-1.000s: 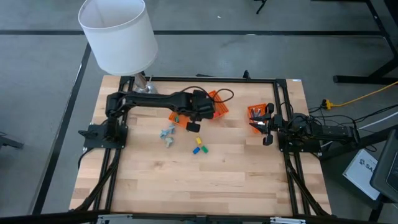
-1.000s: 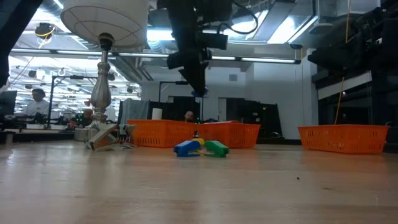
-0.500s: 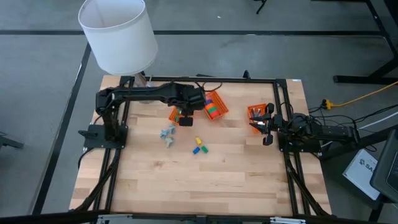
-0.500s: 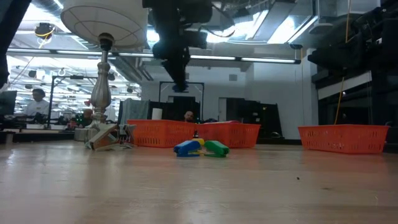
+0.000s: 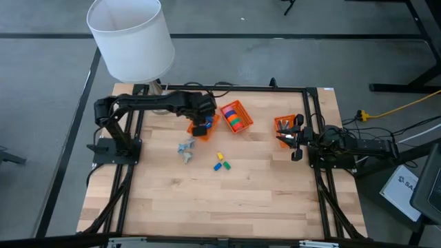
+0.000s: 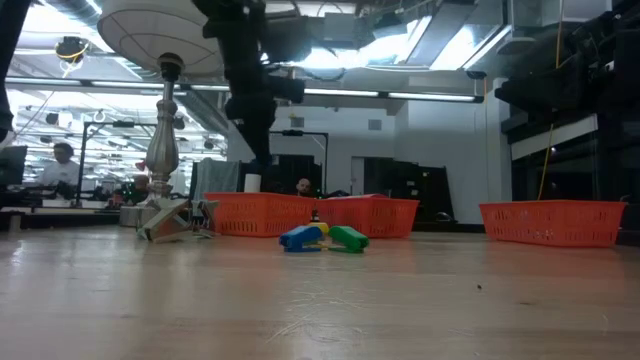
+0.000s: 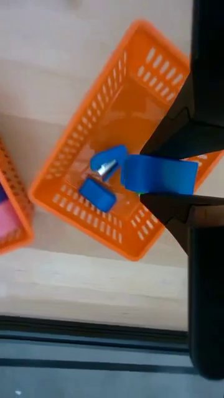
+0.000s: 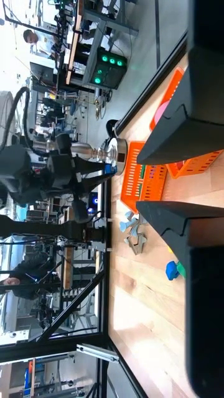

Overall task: Pick and place Stapler, Stapler remover, tape
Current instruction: Put the blue stapler into the left orange bin

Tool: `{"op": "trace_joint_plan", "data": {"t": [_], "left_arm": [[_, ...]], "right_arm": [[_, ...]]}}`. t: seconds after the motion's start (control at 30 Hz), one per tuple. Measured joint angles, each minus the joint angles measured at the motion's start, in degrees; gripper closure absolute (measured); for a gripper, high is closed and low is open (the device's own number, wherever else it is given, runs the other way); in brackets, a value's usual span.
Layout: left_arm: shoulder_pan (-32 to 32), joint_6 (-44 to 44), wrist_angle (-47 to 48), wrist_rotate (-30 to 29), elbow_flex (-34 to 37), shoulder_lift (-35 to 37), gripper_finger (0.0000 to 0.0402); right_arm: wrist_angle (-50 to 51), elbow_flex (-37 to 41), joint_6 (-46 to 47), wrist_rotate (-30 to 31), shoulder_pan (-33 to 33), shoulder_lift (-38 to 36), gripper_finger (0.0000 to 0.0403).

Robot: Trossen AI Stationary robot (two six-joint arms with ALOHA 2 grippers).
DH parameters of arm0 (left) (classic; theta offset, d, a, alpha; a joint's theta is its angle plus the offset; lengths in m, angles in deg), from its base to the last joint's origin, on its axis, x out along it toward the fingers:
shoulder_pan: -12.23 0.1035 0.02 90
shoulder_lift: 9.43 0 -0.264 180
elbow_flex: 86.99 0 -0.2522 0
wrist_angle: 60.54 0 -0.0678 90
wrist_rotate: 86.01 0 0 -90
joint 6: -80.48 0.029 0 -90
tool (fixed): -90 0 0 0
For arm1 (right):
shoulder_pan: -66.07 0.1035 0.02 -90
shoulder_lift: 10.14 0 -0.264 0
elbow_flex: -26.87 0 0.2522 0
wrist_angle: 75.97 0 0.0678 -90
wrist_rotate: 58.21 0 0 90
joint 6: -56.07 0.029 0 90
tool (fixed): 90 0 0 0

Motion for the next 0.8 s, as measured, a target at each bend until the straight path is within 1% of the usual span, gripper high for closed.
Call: {"op": "trace_joint_plan", "data": {"t": [0.3,0.37,0.47,0.53,0.63,0.8], "left_arm": [[3.1,-2.4,-6.8,0.7,7.5,1.5,0.0332],[3.6,-2.7,-9.8,2.7,9.1,1.5,0.0332],[3.9,-3.9,-17.1,6.3,11.9,1.5,0.0332],[3.8,-5.7,-20.5,7.4,12.9,1.5,0.0332],[3.9,-9.6,-24.0,6.8,14.3,1.5,0.0332],[3.9,-17.6,-25.0,4.0,16.1,1.3,0.0332]], "right_arm": [[0.0,0.0,0.0,0.0,0.0,0.0,0.0295],[0.0,0.0,0.0,0.0,0.0,0.0,0.0295],[0.0,0.0,0.0,0.0,0.0,0.0,0.0295],[0.0,0.0,0.0,0.0,0.0,0.0,0.0295],[0.0,0.0,0.0,0.0,0.0,0.0,0.0295],[0.0,0.0,0.0,0.0,0.0,0.0,0.0295]]}}
